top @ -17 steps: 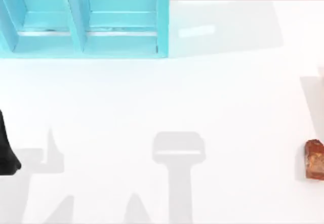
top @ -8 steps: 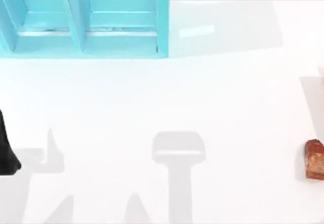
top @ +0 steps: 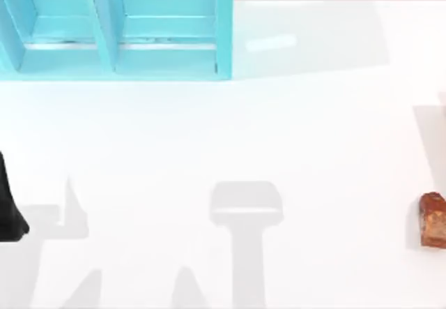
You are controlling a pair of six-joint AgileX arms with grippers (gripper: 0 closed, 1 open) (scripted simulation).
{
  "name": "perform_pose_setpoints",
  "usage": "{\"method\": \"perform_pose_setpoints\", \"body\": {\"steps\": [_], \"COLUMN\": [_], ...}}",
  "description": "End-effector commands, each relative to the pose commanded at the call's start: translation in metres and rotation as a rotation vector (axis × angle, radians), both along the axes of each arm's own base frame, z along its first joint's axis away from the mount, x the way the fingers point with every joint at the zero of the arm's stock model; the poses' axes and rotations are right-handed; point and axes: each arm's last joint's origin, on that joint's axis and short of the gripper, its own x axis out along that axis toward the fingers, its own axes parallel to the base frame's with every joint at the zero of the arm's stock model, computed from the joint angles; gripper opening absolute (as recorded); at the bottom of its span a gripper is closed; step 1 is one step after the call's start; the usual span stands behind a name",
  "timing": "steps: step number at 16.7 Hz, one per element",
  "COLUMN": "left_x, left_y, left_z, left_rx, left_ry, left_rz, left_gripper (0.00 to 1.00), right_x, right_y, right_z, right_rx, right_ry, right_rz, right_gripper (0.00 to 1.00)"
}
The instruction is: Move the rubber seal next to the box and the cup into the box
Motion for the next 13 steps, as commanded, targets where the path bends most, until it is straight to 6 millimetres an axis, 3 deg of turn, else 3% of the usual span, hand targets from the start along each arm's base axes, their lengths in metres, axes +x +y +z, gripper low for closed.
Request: {"method": "perform_pose_setpoints", "body": {"steps": [11, 13], "left_x": [0.0000, 0.0000], "left_y": [0.0000, 0.0000], "left_z": [0.0000, 0.0000], "left_rx": [0.000, 0.000], "left_ry": [0.000, 0.000], "left_rz": [0.000, 0.000], "left_gripper": [1.00, 1.00], "right_x": [0.0000, 0.0000], "right_y": [0.0000, 0.0000], "right_z": [0.0000, 0.0000], "right_rx": [0.000, 0.000], "right_ry": [0.000, 0.000], "right_rz": [0.000, 0.000], "right_gripper": [0.98, 1.00]}}
